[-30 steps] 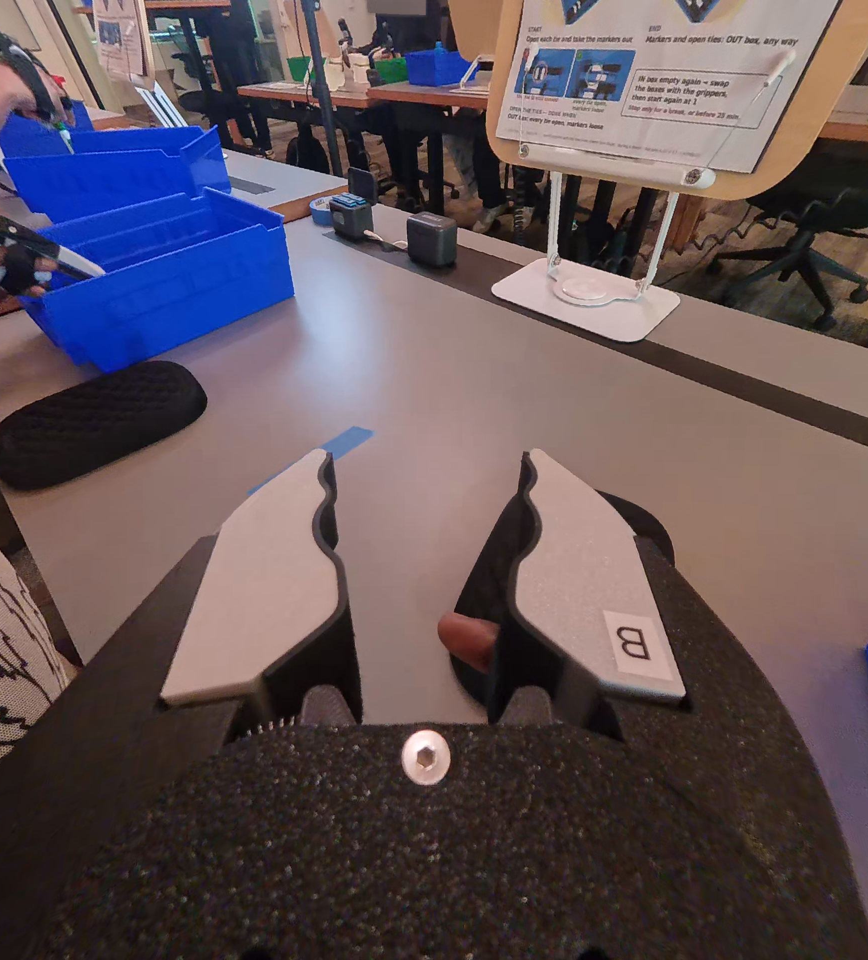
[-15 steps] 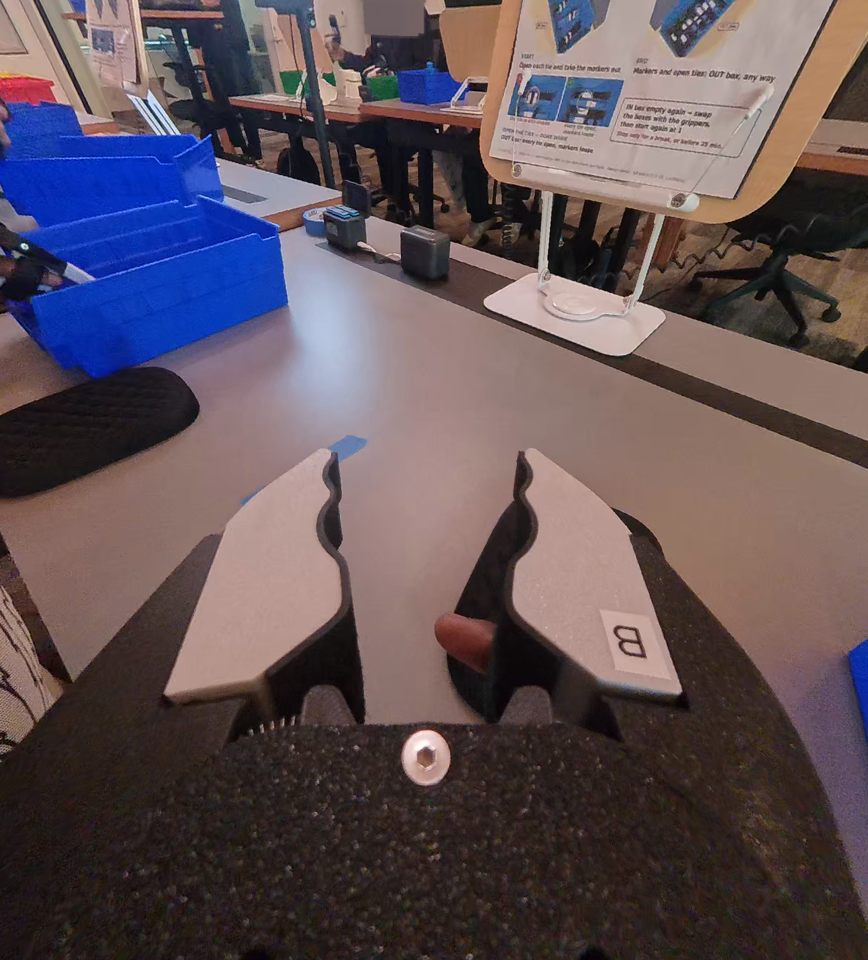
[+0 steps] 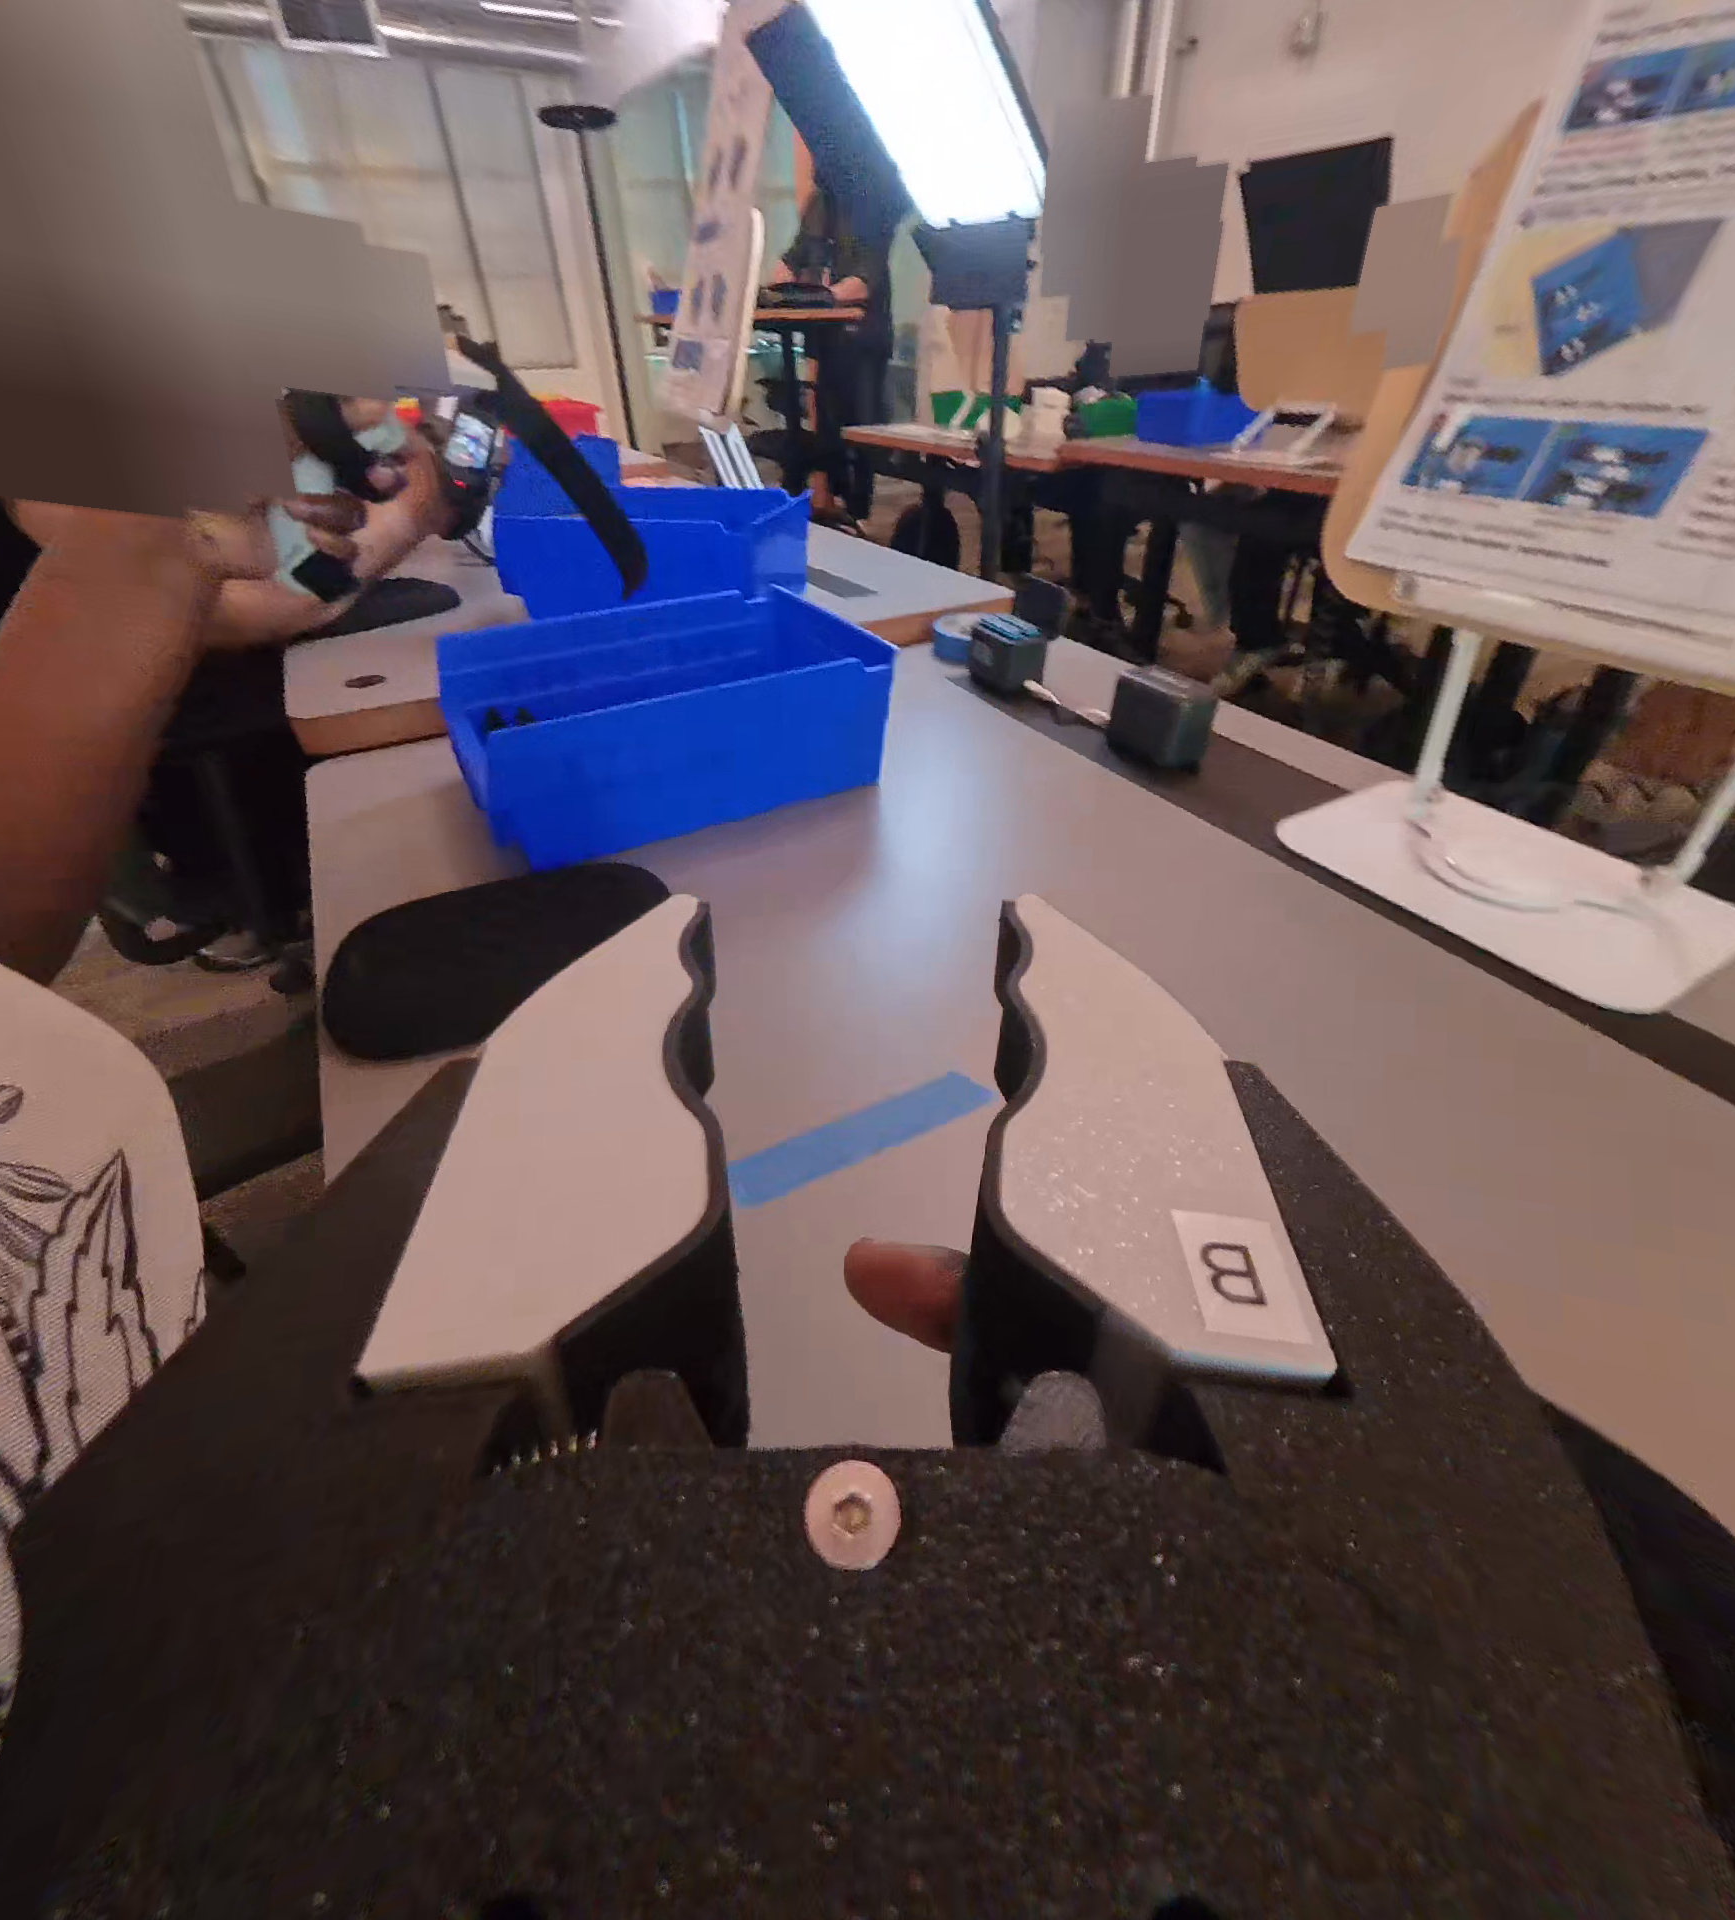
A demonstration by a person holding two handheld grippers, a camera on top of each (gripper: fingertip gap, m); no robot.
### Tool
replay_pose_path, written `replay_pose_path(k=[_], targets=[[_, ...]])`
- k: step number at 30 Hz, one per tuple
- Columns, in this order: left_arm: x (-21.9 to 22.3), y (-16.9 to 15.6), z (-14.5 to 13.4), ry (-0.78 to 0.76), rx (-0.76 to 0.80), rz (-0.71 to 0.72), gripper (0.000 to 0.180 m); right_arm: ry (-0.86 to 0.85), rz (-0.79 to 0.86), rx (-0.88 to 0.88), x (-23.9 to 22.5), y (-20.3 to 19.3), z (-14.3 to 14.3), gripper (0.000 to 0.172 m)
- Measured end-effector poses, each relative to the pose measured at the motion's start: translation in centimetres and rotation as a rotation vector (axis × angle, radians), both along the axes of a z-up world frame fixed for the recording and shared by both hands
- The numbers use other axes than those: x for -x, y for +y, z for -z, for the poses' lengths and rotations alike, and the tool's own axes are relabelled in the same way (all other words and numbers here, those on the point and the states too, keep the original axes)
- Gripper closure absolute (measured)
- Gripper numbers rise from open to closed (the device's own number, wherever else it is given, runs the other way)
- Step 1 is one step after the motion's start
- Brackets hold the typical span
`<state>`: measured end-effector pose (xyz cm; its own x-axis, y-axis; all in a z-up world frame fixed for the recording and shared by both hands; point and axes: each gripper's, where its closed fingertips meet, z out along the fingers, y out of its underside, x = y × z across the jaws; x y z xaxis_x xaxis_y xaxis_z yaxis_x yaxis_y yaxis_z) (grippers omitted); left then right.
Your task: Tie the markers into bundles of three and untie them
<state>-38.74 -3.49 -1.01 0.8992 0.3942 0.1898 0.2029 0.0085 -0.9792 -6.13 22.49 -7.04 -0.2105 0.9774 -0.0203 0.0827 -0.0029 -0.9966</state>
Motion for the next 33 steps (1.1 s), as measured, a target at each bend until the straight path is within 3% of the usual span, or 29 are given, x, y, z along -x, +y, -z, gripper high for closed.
replay_pose_path(k=[3,6,10,18,24,27,30,33], targets=[[-4.1,2.9,-2.3,0.015,-0.131,0.132,0.178,0.051,-0.092,-0.058,2.6,-2.7,-0.5,0.121],[-8.7,6.4,-2.2,-0.036,-0.204,0.314,0.179,0.082,-0.169,-0.036,4.8,-5.0,-1.0,0.122],[-14.3,10.8,0.1,-0.106,-0.186,0.541,0.178,0.048,-0.318,0.178,6.3,-6.9,-1.5,0.126],[-23.9,17.0,7.1,-0.161,0.092,0.926,0.178,-0.197,-0.385,0.110,7.1,-6.8,2.7,0.140],[-26.6,19.4,8.3,-0.155,0.157,1.061,0.178,-0.222,-0.365,0.086,5.9,-6.1,4.1,0.152],[-27.8,20.4,8.4,-0.158,0.168,1.119,0.178,-0.194,-0.341,0.081,5.0,-5.4,4.3,0.169],[-28.1,21.2,8.0,-0.153,0.145,1.126,0.151,-0.218,-0.294,0.120,3.1,-3.1,5.0,0.170],[-26.7,21.0,7.6,-0.095,0.108,1.044,0.141,-0.296,-0.189,0.208,0.8,1.7,6.5,0.170]])
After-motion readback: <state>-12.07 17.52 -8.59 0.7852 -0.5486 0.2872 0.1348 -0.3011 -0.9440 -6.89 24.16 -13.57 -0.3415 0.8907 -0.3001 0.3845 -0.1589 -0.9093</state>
